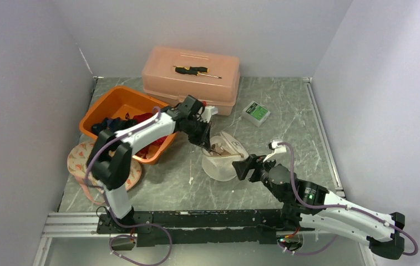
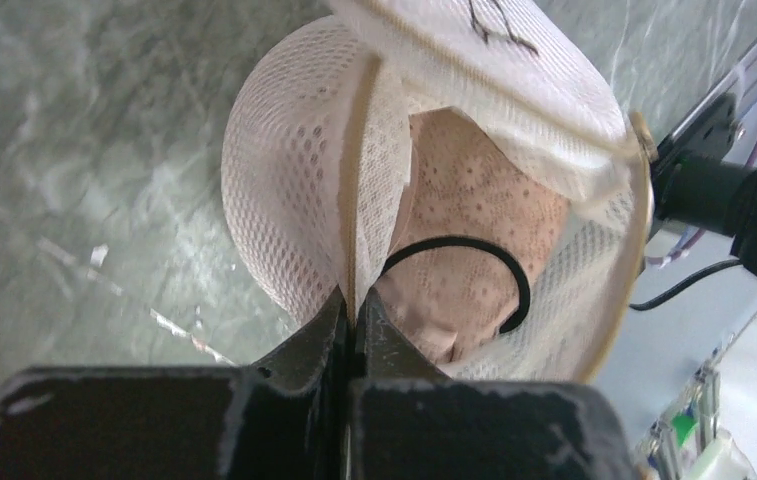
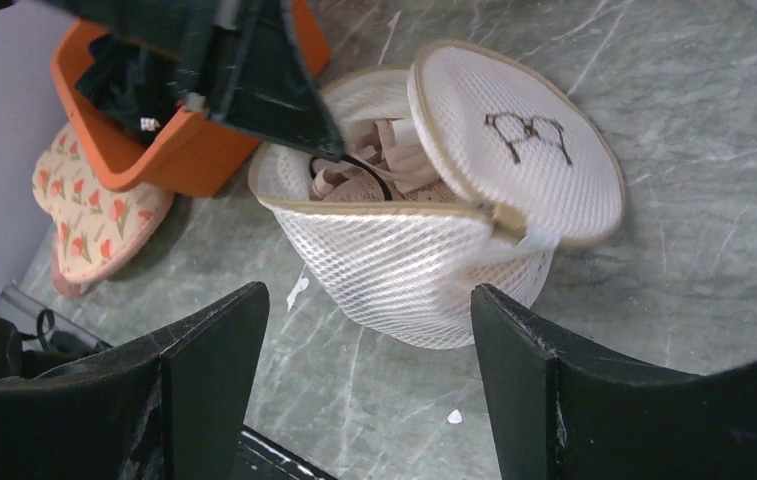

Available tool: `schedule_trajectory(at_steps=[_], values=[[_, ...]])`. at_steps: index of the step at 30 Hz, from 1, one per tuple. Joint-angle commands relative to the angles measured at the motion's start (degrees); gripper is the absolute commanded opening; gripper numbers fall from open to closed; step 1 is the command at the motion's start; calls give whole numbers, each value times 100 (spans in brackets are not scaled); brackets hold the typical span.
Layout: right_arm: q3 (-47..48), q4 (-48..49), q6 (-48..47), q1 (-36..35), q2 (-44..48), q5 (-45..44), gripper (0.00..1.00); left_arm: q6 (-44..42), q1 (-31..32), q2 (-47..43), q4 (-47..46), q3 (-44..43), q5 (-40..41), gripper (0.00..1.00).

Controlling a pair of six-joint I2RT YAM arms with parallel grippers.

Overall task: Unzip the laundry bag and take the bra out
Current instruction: Open the laundry bag at the center of the board.

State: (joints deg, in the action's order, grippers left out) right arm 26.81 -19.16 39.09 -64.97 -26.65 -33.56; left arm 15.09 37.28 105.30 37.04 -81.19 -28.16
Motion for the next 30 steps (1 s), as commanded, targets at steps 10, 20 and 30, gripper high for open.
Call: schedule_trajectory(at_steps=[10,20,30], values=[[726,535,-648,-10,-1169,-619,76,3227,795,-2916,-2479,2557,3734,3],[1536,776,-1112,1181,-2859,680,73,3463,1224,-3508,-2425,3299,4832,3],[2778,703,-1694,1355,-4659,1437,67,3475,1279,-3535,-2402,3462,4850,3]])
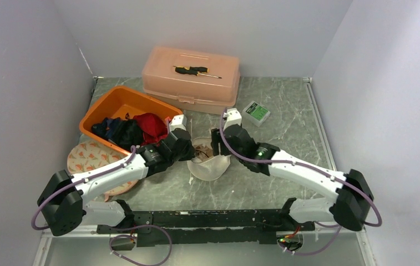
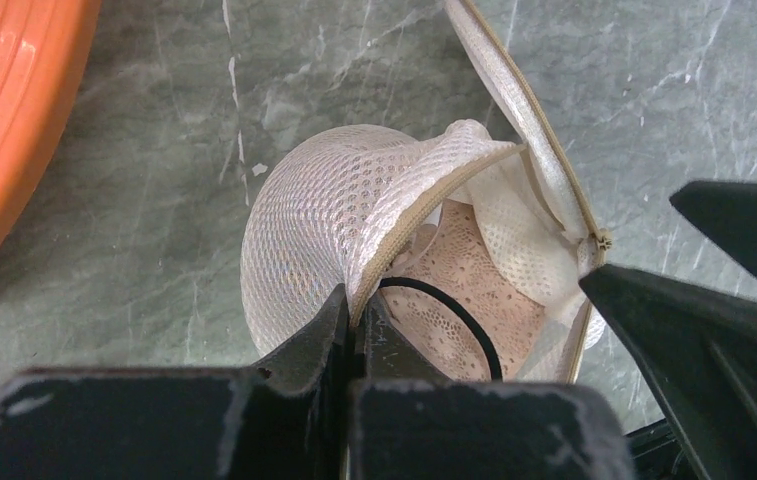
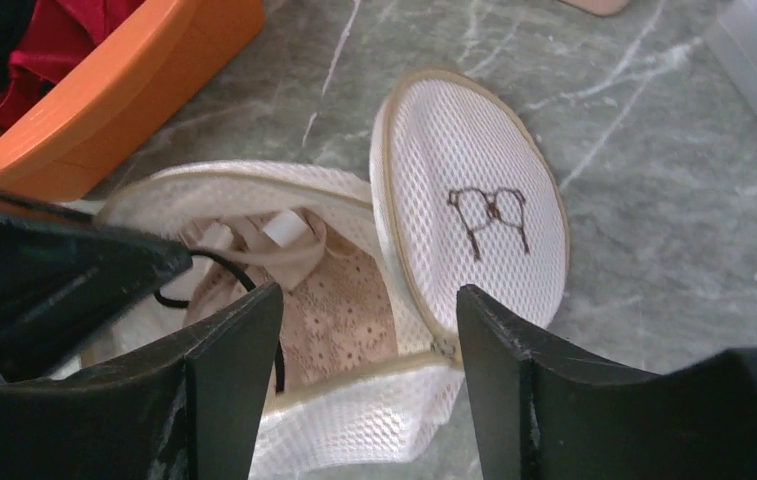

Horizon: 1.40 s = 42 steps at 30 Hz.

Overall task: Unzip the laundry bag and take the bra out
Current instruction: Open the laundry bag at the center of the board.

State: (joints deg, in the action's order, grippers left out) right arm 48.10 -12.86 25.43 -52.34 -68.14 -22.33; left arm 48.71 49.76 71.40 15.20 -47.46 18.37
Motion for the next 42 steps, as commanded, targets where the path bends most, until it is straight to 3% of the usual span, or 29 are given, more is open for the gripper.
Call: schedule_trajectory(at_steps=[1,4,12,19,21,22,24,26,30,35,42], values=[[757,-11,-341,103,-683,264,64,137,29,-152,-205,108,202,3],[959,-233,-345,131,-1060,129,56,154,28,-204,-153,163,231,3],[1227,-479,-458,161,-1721,124,46,187,27,-332,-60,272,264,3],[742,211,-843,63,-1099,-116,4,219,34,-413,132,235,131,4],[460,623,-1208,-58,-753,-133,0,158,25,-432,255,132,37,22],[352,729,-1343,-85,-602,-97,0,116,27,-454,321,73,-4,38],[135,861,-1536,-127,-343,11,0,16,25,-522,470,-51,-77,62],[-88,1028,-1696,-181,-90,69,0,-211,16,-631,616,-194,-133,74],[-559,1452,-1882,-295,553,247,0,-1063,-187,-704,1072,-716,-297,83],[-1204,1939,-1997,-402,1228,598,0,-2195,-900,-279,1381,-1308,-1677,83],[-1790,2276,-1969,-531,1771,773,0,-3301,-1176,334,1316,-1797,-2510,85]])
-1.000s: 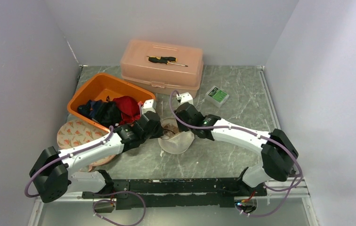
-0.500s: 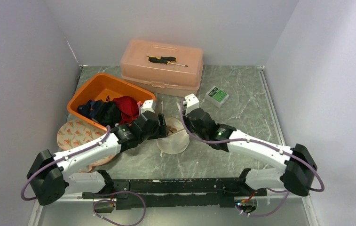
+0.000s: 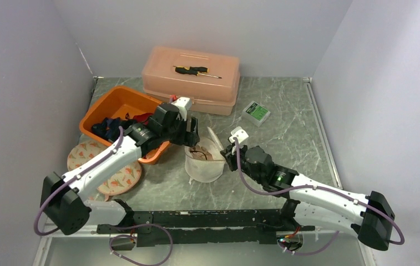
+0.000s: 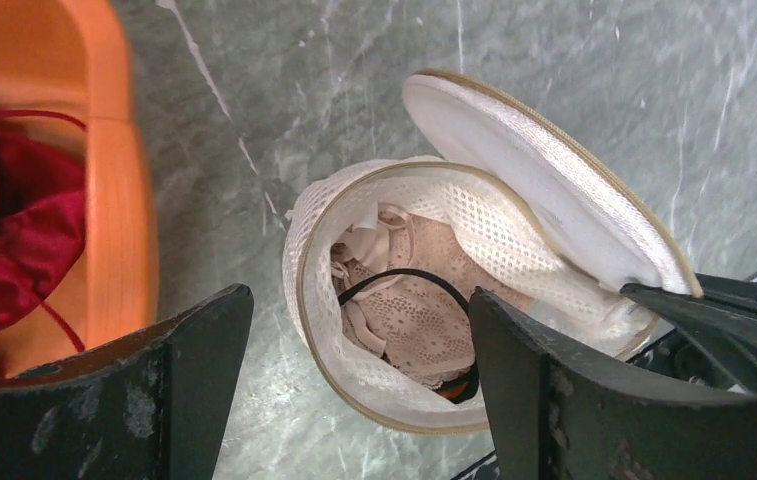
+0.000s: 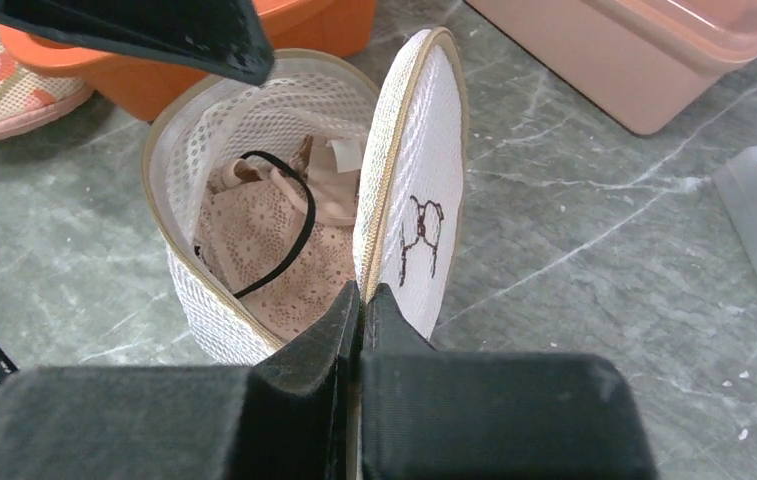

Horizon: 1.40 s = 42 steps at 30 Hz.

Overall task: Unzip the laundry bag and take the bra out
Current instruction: Open the laundry bag at the center of the board.

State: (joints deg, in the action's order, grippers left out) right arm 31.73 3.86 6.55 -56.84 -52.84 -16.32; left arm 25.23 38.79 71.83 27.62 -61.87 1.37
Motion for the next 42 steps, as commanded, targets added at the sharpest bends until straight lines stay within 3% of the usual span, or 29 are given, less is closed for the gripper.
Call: schedule_trajectory(at_steps=[1,9,20,23,26,30,34,40,42], values=[[-184,607,-87,-99,278,151,0,-1071,-114,415,111,-483,-909,85],[-194,553,-193,-143,420,145,0,-2084,-329,1767,951,-1605,-1458,83],[-323,511,-172,-187,676,225,0,-3071,-539,2327,953,-1799,-2294,76],[-354,502,-145,-214,740,212,0,-3107,-554,2356,808,-1807,-2439,61],[-386,506,-104,-244,834,183,0,-3058,-572,2409,893,-1874,-2590,31],[-391,573,-25,-249,932,170,0,-2844,-574,2242,747,-1746,-2871,4],[-469,787,146,-254,1138,85,0,-2571,-574,1848,660,-1671,-2735,3],[-1180,1876,564,-266,2186,-160,0,-1912,-559,748,296,-1779,-1490,3],[-1469,2131,680,-266,2645,-275,12,-1870,-489,438,187,-1901,-1069,3]])
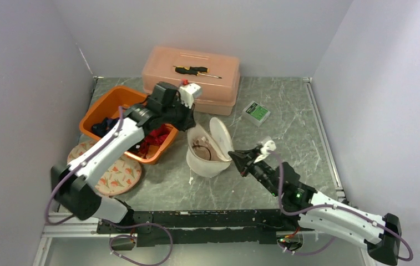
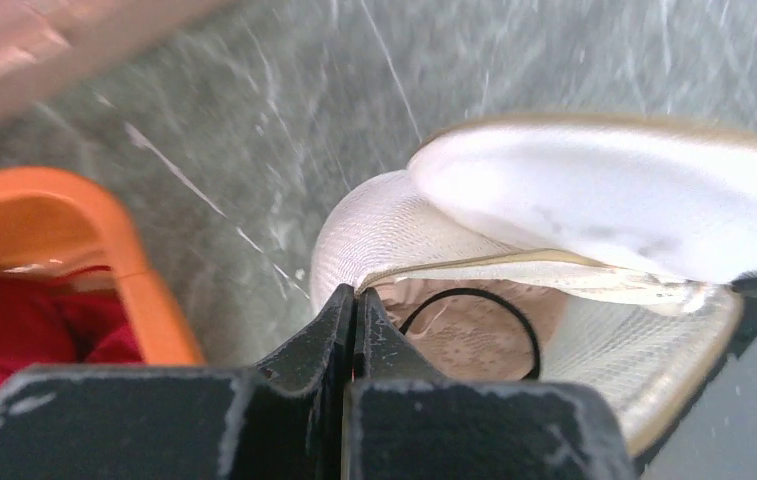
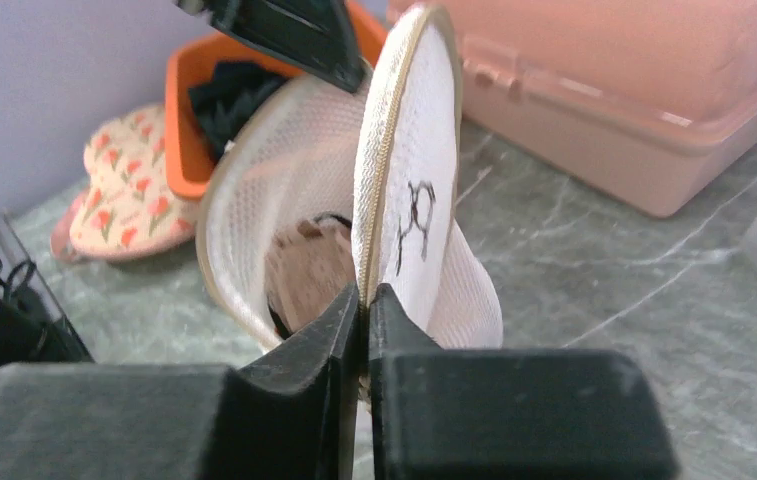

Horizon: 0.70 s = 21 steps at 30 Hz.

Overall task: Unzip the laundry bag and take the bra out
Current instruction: Open the laundry bag at the center of the board.

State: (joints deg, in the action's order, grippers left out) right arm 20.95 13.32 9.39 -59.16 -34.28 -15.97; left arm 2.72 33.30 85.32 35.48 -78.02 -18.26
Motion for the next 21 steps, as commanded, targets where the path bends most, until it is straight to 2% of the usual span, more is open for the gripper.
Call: schedule_trajectory(at_steps=[1,3,8,15,21], values=[[-514,1242,466,-35,1009,-378,29,340,119,-1019,-623,-354,1078,3],[-701,1250,588,-40,1383,-548,55,151,322,-1138,-616,-534,1480,3],[-449,497,876,-35,1686,-1302,88,-482,925,-1023,-257,-865,2348,3],[294,-640,1277,-30,787,-1932,91,-310,1190,-1205,-690,-230,2703,3],[392,-829,1616,-17,395,-2077,91,501,1214,-1220,-541,-672,2635,3]])
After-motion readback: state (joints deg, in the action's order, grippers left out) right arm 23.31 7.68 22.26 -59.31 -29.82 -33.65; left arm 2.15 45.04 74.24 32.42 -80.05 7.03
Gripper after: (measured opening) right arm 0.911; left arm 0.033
